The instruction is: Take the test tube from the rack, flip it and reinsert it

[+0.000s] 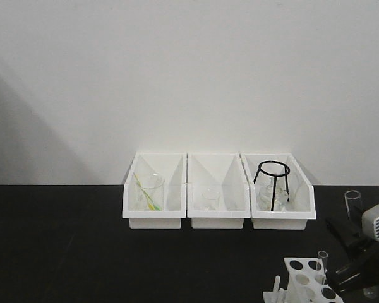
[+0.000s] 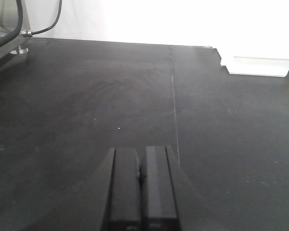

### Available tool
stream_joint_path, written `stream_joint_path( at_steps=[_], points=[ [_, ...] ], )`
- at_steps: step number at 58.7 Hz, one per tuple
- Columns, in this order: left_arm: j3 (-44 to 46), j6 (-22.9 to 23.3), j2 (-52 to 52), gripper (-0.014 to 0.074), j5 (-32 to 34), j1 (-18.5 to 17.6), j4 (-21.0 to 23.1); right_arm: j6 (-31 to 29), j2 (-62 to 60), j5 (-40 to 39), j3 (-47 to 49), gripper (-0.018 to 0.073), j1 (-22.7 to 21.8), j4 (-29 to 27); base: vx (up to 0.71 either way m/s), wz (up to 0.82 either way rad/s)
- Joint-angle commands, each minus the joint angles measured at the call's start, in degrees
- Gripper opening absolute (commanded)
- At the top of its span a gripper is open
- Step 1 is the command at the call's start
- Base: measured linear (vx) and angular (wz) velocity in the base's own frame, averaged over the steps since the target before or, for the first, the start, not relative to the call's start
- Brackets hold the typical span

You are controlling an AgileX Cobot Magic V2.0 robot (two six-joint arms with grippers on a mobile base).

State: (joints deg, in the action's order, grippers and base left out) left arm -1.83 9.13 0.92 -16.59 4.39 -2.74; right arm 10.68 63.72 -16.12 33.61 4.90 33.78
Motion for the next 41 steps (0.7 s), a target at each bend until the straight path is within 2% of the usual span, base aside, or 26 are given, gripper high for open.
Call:
stream_joint_path(
  at_steps=[1, 9, 16, 26, 31, 35, 41],
  points=[
    [0.01, -0.01, 0.6, -0.0006, 5.02, -0.41, 0.25, -4.08, -1.21, 1.24, 4.26, 0.0008, -0.27, 5.72, 0.0, 0.0],
    [0.01, -0.01, 0.6, -0.0006, 5.02, -0.41, 0.25, -7.81, -1.21, 7.42, 7.59, 0.0009, -0.27, 16.17, 0.0, 0.0],
    [0.01, -0.01, 0.6, -0.0006, 5.02, -0.41, 0.25, -8.4, -1.21, 10.2, 9.01, 0.0011, -0.27, 25.84, 0.0, 0.0],
    [0.01, -0.01, 0.6, -0.0006, 5.02, -0.41, 0.25, -8.25, -1.21, 10.58, 9.07, 0.0011, -0.21, 51.59, 0.0, 0.0],
    [0.01, -0.01, 0.6, -0.0006, 5.02, -0.41, 0.25, -7.42, -1.21, 9.93, 9.07, 0.0011, -0.21, 60.4, 0.0, 0.0],
    [0.01, -0.01, 0.6, -0.0006, 5.02, -0.41, 0.25, -6.17, -1.21, 9.81, 9.07, 0.0011, -0.21, 62.8, 0.0, 0.0],
    [0.01, -0.01, 0.6, -0.0006, 5.02, -0.41, 0.25, -1.69, -1.21, 9.92, 9.07, 0.0011, -0.21, 61.57, 0.0, 0.0]
  ],
)
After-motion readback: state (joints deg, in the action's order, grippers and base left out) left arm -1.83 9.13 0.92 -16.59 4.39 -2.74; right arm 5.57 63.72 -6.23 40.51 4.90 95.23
